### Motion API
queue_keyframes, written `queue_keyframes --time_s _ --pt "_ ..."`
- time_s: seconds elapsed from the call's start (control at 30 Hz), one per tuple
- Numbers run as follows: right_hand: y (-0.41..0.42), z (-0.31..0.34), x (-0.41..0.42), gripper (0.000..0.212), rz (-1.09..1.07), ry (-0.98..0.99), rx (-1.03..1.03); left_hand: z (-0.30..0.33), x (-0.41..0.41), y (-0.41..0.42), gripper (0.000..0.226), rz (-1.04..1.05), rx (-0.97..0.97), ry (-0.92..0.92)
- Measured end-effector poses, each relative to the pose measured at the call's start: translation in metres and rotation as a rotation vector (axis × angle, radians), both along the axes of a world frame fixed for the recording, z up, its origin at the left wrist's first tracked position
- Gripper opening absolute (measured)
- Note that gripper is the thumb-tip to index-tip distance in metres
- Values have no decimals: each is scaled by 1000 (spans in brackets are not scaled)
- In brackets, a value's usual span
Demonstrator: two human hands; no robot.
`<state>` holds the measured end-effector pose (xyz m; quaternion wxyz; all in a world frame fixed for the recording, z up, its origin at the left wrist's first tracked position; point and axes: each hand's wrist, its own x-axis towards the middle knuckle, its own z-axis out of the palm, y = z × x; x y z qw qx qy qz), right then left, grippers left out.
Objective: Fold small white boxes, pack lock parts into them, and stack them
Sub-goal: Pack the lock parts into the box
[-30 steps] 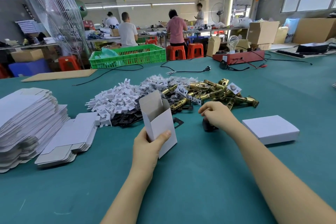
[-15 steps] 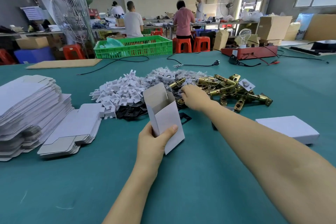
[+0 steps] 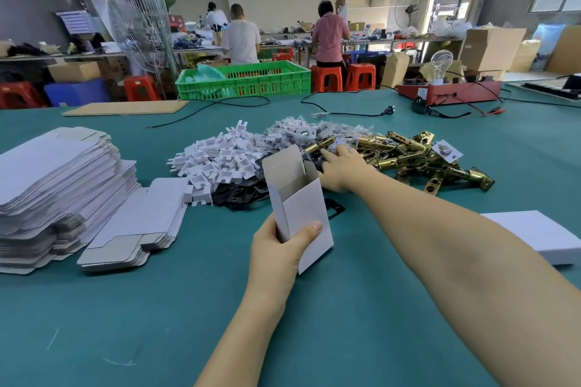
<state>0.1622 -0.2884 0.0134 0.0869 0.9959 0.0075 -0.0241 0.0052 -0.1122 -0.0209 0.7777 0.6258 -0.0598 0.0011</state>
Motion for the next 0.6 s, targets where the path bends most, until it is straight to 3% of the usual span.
queue_keyframes --time_s 0.2,0.3,0.37,0.43,0.53,0.6 --pt "3 1 -2 70 -22 -24 87 0 0 0 20 5 9 -16" --pt "0 4 -9 64 -64 -22 283 0 0 0 21 9 8 -12" --pt "-2 8 -13 41 -96 -96 563 0 0 0 21 10 4 -10" --pt "-6 14 -19 22 -135 -168 995 -1 0 0 22 11 5 -11" --pt "-9 28 -51 31 -192 -211 1659 0 0 0 23 16 16 -4" --pt "-16 33 -74 16 -277 -278 2028 0 -1 1 24 17 31 0"
